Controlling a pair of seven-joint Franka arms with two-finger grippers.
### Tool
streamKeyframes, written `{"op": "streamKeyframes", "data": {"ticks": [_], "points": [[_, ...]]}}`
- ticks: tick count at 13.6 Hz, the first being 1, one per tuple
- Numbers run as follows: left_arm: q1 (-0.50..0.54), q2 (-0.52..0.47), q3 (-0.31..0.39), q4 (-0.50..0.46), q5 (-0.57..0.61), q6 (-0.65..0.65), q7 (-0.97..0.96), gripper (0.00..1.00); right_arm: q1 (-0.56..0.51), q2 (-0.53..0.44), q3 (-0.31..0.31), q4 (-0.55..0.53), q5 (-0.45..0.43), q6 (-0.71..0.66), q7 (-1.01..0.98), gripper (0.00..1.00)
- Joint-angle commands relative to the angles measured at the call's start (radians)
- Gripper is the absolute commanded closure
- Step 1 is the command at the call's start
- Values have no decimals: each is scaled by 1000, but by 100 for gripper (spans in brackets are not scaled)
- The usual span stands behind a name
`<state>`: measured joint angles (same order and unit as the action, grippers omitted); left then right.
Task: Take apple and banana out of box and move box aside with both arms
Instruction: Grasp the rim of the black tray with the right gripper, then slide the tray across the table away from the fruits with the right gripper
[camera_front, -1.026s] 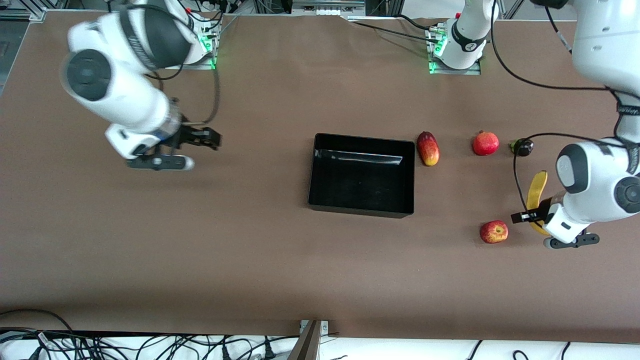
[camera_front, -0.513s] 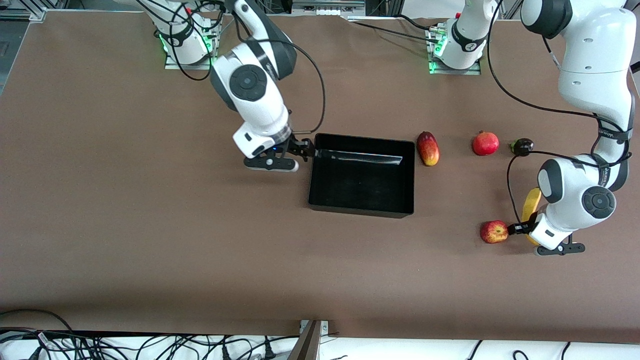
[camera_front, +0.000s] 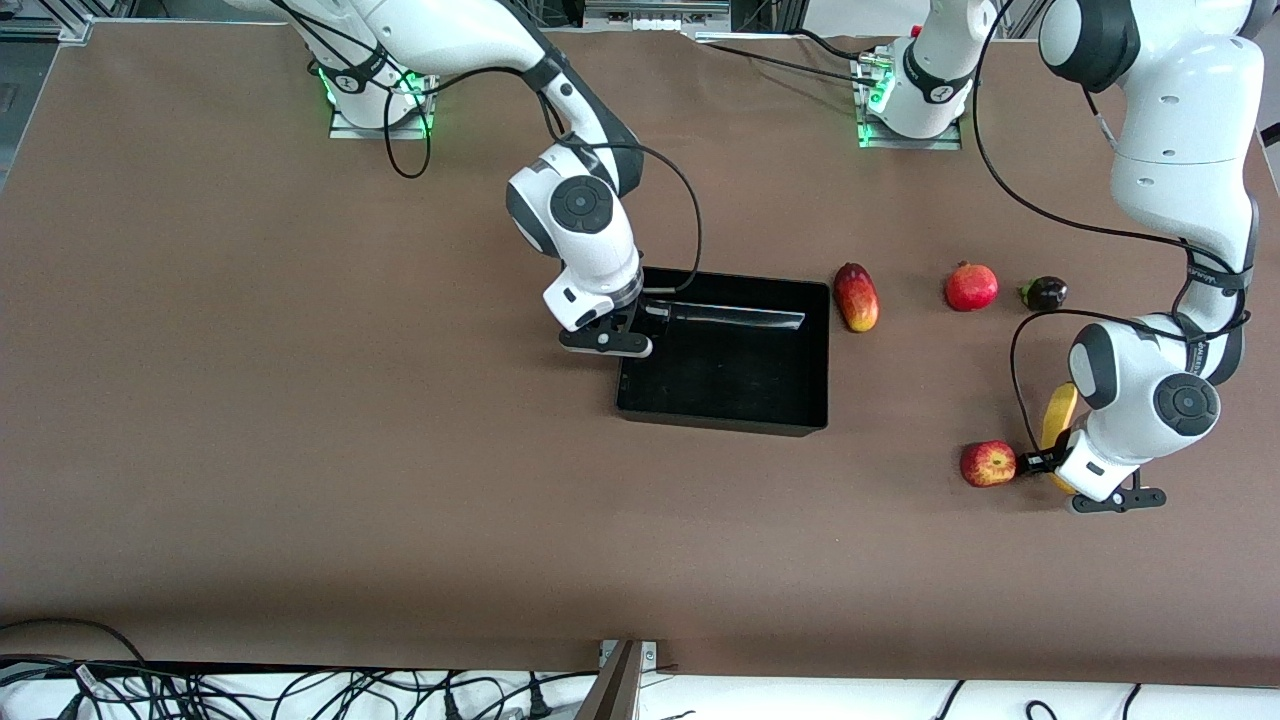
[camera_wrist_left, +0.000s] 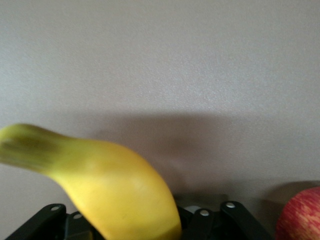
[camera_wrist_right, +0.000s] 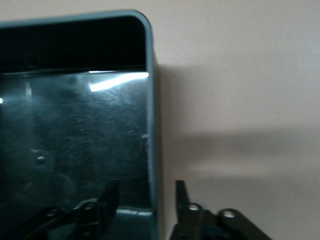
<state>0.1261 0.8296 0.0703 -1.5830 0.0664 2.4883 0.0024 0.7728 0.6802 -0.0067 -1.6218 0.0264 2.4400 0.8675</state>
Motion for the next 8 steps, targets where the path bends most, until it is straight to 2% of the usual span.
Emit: {"op": "streamKeyframes", "data": {"ticks": [1, 3, 4, 6, 8], "points": [[0, 16, 3, 26, 26, 11, -2, 34, 3, 15, -13, 23, -28, -3, 7, 100], [0, 11, 3, 26, 27, 6, -2, 25, -4, 9, -15, 22, -28, -10, -1, 100], [1, 8, 3, 26, 27, 1, -2, 17, -13, 3, -15, 20, -28, -25, -2, 100], [1, -1, 5, 24, 27, -3, -4, 4, -64, -56, -21, 20, -26, -137, -46, 100], [1, -18, 6, 23, 29, -25, -5, 0, -127, -129, -39, 20, -19, -272, -149, 100]]}}
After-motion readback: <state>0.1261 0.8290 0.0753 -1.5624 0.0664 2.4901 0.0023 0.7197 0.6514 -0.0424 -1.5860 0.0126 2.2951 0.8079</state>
